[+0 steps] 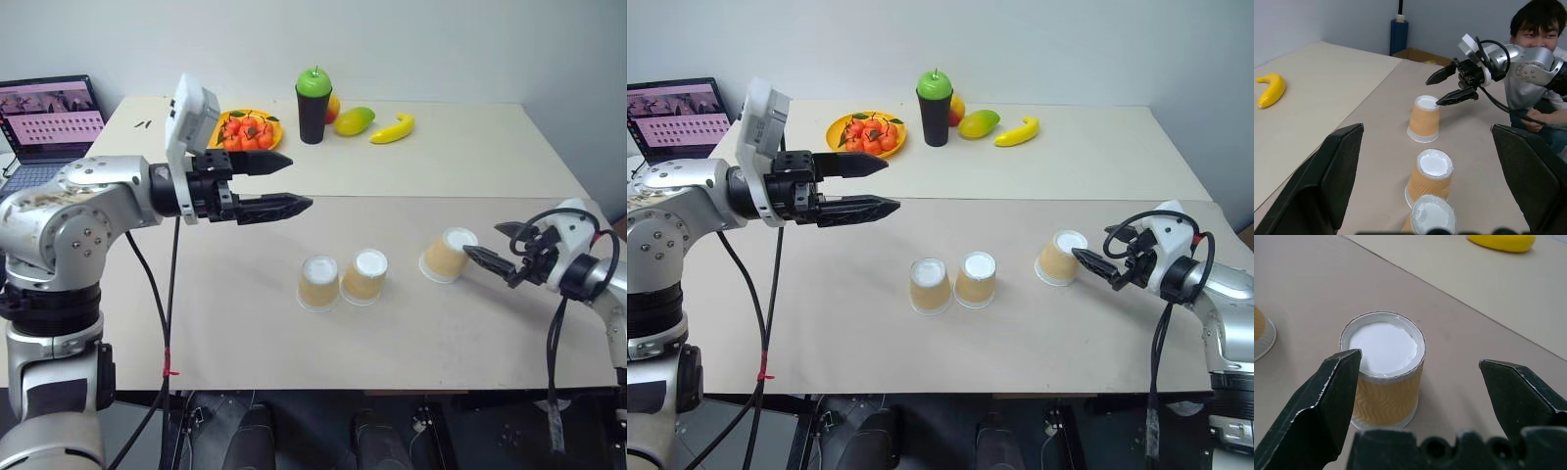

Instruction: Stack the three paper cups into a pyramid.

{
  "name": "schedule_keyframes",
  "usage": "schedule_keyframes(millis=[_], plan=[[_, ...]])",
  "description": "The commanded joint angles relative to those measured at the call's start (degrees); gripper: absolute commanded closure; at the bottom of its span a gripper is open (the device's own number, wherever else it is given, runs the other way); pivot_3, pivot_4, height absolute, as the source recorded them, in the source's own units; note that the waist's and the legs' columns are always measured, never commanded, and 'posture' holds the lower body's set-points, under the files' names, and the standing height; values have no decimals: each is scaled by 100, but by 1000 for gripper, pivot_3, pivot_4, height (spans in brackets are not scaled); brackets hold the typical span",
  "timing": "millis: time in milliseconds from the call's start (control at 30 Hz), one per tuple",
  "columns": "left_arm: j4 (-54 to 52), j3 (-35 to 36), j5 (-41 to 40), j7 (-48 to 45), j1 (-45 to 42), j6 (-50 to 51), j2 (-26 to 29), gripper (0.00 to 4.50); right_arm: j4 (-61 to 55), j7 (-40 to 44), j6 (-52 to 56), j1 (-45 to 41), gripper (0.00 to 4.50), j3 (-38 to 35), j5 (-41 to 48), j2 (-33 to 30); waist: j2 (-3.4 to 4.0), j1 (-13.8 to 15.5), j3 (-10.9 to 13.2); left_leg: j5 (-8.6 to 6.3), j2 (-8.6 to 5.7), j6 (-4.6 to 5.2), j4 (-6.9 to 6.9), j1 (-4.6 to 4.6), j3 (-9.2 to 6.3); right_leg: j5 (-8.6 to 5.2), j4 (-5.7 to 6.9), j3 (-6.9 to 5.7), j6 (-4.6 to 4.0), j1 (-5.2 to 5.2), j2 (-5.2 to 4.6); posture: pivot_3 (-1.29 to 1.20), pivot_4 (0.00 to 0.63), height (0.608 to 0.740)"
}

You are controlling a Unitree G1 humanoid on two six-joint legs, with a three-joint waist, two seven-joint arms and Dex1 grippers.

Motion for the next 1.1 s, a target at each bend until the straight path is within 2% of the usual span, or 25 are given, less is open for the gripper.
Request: schedule_keyframes(millis=[33,733,1100], plan=[[-161,222,-120,106,15,15,101,49,36,64,-88,-105,0,18,-37,24,0,-14,0,0,0,0,0,0,0,0,0,0,0,0,0,0,150,735],[-331,294,-228,446,542,-165,8,49,-93,214,156,-638,0,113,3,-85,1,-13,0,0,0,0,0,0,0,1,2,1,-1,-2,0,0,150,735],[-316,278,-187,523,575,-293,34,49,-20,214,163,-684,0,282,6,165,1,-11,0,0,0,0,0,0,0,1,1,0,-1,-1,0,0,150,735]])
